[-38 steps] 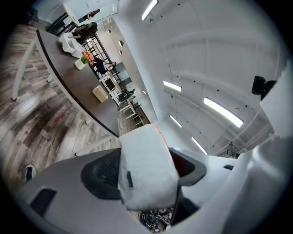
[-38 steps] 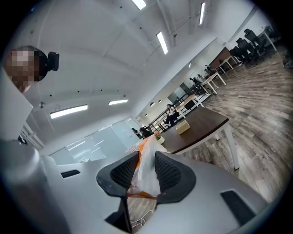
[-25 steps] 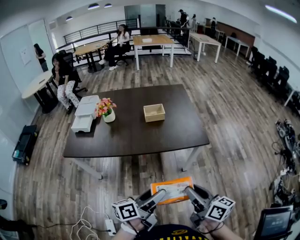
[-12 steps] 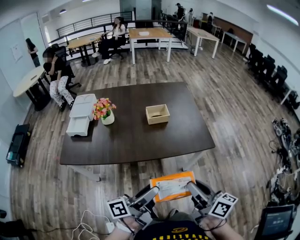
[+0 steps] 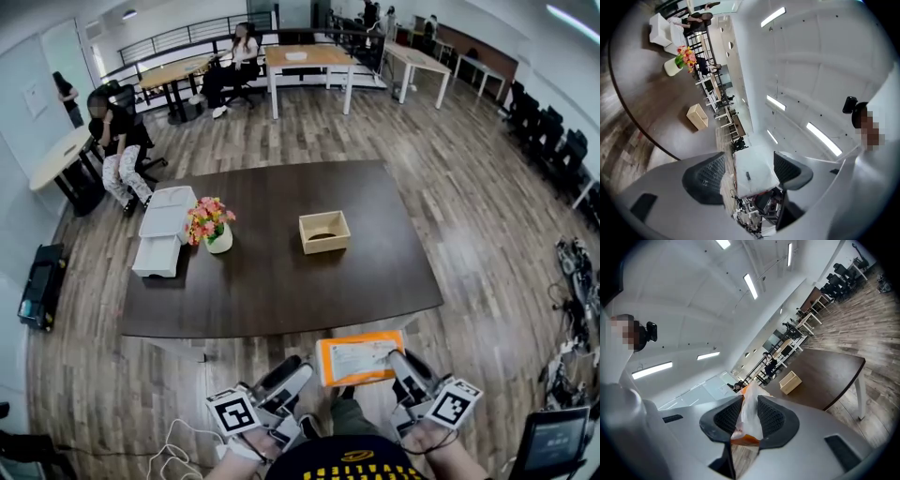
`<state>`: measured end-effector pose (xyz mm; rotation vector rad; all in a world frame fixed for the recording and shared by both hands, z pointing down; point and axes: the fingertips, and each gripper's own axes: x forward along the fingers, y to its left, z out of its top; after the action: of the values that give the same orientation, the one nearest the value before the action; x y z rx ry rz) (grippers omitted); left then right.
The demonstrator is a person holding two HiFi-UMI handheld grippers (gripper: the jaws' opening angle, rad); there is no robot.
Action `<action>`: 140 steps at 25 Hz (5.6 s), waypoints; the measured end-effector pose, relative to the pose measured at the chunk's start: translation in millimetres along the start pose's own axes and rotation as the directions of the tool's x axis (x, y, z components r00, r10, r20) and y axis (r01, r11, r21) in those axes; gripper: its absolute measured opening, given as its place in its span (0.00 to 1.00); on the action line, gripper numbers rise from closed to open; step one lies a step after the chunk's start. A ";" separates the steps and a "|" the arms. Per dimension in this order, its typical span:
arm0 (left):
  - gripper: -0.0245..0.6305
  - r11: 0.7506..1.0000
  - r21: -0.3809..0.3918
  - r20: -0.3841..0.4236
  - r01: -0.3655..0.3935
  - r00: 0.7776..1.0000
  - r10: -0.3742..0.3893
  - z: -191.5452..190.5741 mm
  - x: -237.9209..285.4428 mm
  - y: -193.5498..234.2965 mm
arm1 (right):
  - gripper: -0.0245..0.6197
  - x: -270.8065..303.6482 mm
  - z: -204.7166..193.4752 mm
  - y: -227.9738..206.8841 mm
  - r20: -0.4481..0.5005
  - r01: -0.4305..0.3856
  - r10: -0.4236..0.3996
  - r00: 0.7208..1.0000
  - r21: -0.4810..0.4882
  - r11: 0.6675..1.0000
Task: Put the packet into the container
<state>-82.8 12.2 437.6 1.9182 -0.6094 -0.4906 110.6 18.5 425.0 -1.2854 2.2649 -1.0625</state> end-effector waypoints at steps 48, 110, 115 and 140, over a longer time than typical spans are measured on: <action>0.42 0.878 0.293 -0.092 -0.379 0.903 0.420 149.3 248.9 162.4 | 0.20 270.3 103.2 -189.9 -0.356 -0.002 -0.020 0.934 -0.061 0.998; 0.37 0.877 0.129 -0.281 -0.463 0.831 0.480 218.5 308.9 351.7 | 0.20 431.4 63.2 -307.0 -0.563 0.010 -0.066 0.824 -0.101 0.995; 0.37 0.864 0.140 -0.286 -0.484 0.815 0.503 219.4 311.2 352.5 | 0.20 431.6 64.8 -307.7 -0.568 0.014 -0.071 0.820 -0.105 0.994; 0.37 0.876 0.059 -0.271 -0.478 0.837 0.475 215.7 314.8 346.7 | 0.20 428.4 87.4 -288.8 -0.529 0.026 -0.099 0.843 -0.142 0.989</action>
<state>-27.9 -455.2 648.4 1.6978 -0.8607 0.0978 103.0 -470.7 612.6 -1.2293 2.7513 -1.4711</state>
